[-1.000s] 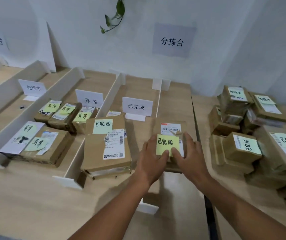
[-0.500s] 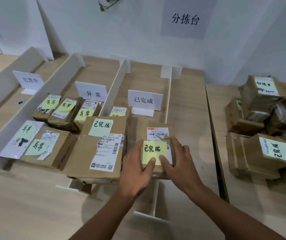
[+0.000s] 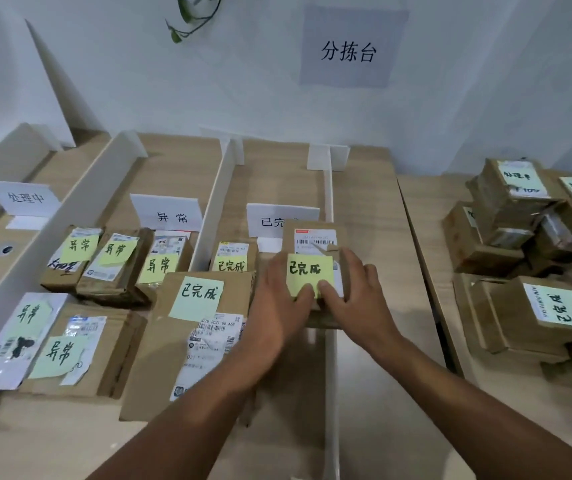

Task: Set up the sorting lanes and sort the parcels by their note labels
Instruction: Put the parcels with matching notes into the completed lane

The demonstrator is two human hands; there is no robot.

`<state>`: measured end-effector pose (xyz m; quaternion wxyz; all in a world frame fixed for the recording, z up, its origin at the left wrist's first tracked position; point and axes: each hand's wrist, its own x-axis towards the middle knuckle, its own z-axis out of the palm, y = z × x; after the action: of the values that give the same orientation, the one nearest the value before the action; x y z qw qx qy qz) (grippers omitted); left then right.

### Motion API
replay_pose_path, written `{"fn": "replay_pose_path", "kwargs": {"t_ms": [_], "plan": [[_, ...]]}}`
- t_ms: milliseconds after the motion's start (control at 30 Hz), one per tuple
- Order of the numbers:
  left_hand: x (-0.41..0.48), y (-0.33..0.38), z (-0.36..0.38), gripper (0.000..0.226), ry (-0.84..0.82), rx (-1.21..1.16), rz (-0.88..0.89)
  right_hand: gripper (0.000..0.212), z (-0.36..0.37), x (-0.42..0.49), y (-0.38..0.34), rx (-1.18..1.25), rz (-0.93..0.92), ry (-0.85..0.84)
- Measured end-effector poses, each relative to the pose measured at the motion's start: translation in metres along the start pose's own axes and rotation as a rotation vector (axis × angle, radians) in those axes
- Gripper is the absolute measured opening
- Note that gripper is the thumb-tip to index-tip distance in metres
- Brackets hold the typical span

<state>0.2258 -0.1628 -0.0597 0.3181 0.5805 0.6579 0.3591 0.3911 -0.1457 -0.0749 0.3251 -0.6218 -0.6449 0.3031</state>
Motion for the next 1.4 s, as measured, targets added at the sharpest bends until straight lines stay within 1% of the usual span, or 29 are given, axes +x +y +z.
{"fn": "replay_pose_path", "kwargs": {"t_ms": [67,133,200,267,333,367,400,467,567,700,833,933,1067,1133,1200,1267,1400], "plan": [[0.04,0.006,-0.001,0.064,-0.086,0.007,-0.037,0.068,0.002,0.03,0.003,-0.005,0.02,0.025],[0.076,0.004,0.0,0.064,-0.172,0.083,-0.055,0.066,0.01,0.057,0.006,-0.019,0.051,0.024],[0.106,-0.005,0.0,0.069,-0.243,0.156,-0.086,0.067,0.021,0.078,0.01,-0.048,0.081,0.001],[0.132,-0.021,-0.006,0.088,-0.318,0.154,-0.132,0.069,0.032,0.092,0.012,-0.063,0.086,-0.035],[0.161,-0.038,-0.012,0.111,-0.407,0.111,-0.225,0.069,0.044,0.103,0.019,-0.093,0.065,-0.071],[0.173,-0.047,-0.014,0.118,-0.452,0.109,-0.272,0.07,0.049,0.106,0.024,-0.111,0.059,-0.091],[0.18,-0.055,-0.015,0.121,-0.487,0.134,-0.294,0.071,0.054,0.108,0.028,-0.126,0.06,-0.114],[0.193,-0.069,-0.008,0.115,-0.534,0.223,-0.307,0.074,0.064,0.114,0.037,-0.151,0.083,-0.17],[0.201,-0.084,0.005,0.111,-0.612,0.241,-0.368,0.072,0.077,0.119,0.048,-0.211,0.085,-0.242],[0.208,-0.103,0.017,0.113,-0.645,0.331,-0.363,0.067,0.094,0.124,0.065,-0.279,0.096,-0.309],[0.208,-0.107,0.026,0.11,-0.614,0.464,-0.292,0.07,0.107,0.127,0.074,-0.298,0.095,-0.287],[0.208,-0.106,0.028,0.109,-0.603,0.454,-0.289,0.071,0.107,0.125,0.073,-0.299,0.112,-0.293],[0.201,-0.094,0.021,0.107,-0.589,0.454,-0.327,0.064,0.099,0.122,0.053,-0.368,0.134,-0.285],[0.194,-0.078,0.012,0.102,-0.571,0.472,-0.295,0.056,0.085,0.12,0.037,-0.406,0.114,-0.21],[0.188,-0.053,0.0,0.094,-0.555,0.532,-0.206,0.051,0.058,0.114,0.021,-0.426,0.087,-0.116],[0.181,-0.022,-0.008,0.091,-0.556,0.576,-0.073,0.054,0.019,0.102,0.011,-0.428,0.059,-0.026],[0.146,0.058,0.006,0.098,-0.525,0.541,0.249,0.062,-0.081,0.037,0.015,-0.446,0.069,0.129]]}}
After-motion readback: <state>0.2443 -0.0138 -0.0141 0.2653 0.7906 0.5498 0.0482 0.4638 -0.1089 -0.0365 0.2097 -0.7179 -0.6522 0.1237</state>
